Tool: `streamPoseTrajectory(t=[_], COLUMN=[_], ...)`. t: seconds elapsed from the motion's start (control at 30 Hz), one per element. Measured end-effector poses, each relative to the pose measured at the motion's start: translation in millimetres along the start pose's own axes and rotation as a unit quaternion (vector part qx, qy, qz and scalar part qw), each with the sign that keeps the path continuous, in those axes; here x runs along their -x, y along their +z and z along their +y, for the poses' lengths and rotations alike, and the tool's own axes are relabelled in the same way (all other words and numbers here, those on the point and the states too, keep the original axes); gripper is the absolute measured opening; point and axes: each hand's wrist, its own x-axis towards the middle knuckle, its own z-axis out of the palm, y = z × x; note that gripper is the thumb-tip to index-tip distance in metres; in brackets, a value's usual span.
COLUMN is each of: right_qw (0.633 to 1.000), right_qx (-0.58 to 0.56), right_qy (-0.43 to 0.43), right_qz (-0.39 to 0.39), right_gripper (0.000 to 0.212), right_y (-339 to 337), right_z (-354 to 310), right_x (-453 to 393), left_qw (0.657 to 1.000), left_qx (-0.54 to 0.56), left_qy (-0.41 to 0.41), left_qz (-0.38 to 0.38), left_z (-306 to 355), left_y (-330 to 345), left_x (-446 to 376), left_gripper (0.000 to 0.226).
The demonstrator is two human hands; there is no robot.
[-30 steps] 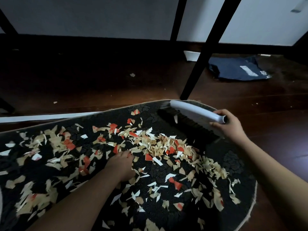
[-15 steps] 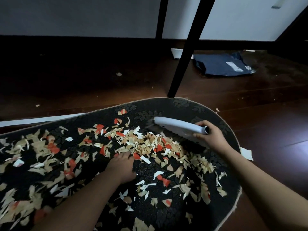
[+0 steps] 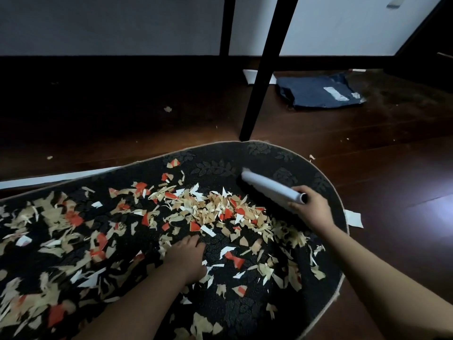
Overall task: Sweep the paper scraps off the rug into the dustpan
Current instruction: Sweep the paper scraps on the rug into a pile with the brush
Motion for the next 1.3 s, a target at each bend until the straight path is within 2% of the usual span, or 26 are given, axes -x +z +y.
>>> streamPoseTrajectory(t=[0.13, 0.33, 0.47, 0.6, 0.8, 0.93, 1.13, 1.3], right_qw=[0.998, 0.995, 0.995, 0.992, 0.999, 0.996, 0.988, 0.981], right_qx=[-0.026, -0.080, -0.044, -0.033, -0.025, -0.070, -0.061, -0.074], right_qy=[-0.054, -0.051, 0.032, 0.092, -0.012, -0.034, 0.062, 0.120], right_qz=[-0.031, 0.030, 0.087, 0.079, 0.034, 0.041, 0.128, 0.136], right_gripper=[0.029, 0.030, 0.030, 0.029, 0.029, 0.031, 0.029, 0.028], right_y=[0.9, -33.4, -41.0, -16.8, 13.4, 3.2, -25.5, -22.0], right_z=[-9.9, -7.6, 20.4, 33.5, 1.3, -7.0, 28.4, 54.6], right_x=[6.1, 12.2, 24.8, 45.2, 54.6, 45.3, 43.0, 67.8], left_qw=[1.000, 1.000, 1.000, 1.000, 0.999, 0.998, 0.996, 0.996], left_qx=[0.000, -0.005, -0.004, -0.007, -0.012, -0.016, -0.032, -0.025], left_qy=[0.001, 0.007, 0.020, 0.019, 0.016, 0.020, 0.034, 0.032], left_qz=[-0.007, -0.012, -0.007, -0.019, -0.031, -0.049, -0.070, -0.076], left_z=[4.5, 12.3, 16.3, 18.6, 21.1, 22.1, 17.8, 16.0], left_y=[1.6, 3.1, 4.8, 9.5, 13.5, 15.7, 18.1, 17.8], left_x=[2.3, 9.5, 15.7, 19.6, 22.0, 22.0, 24.6, 25.0], left_gripper=[0.069, 0.070, 0.069, 0.069, 0.068, 0.067, 0.066, 0.066])
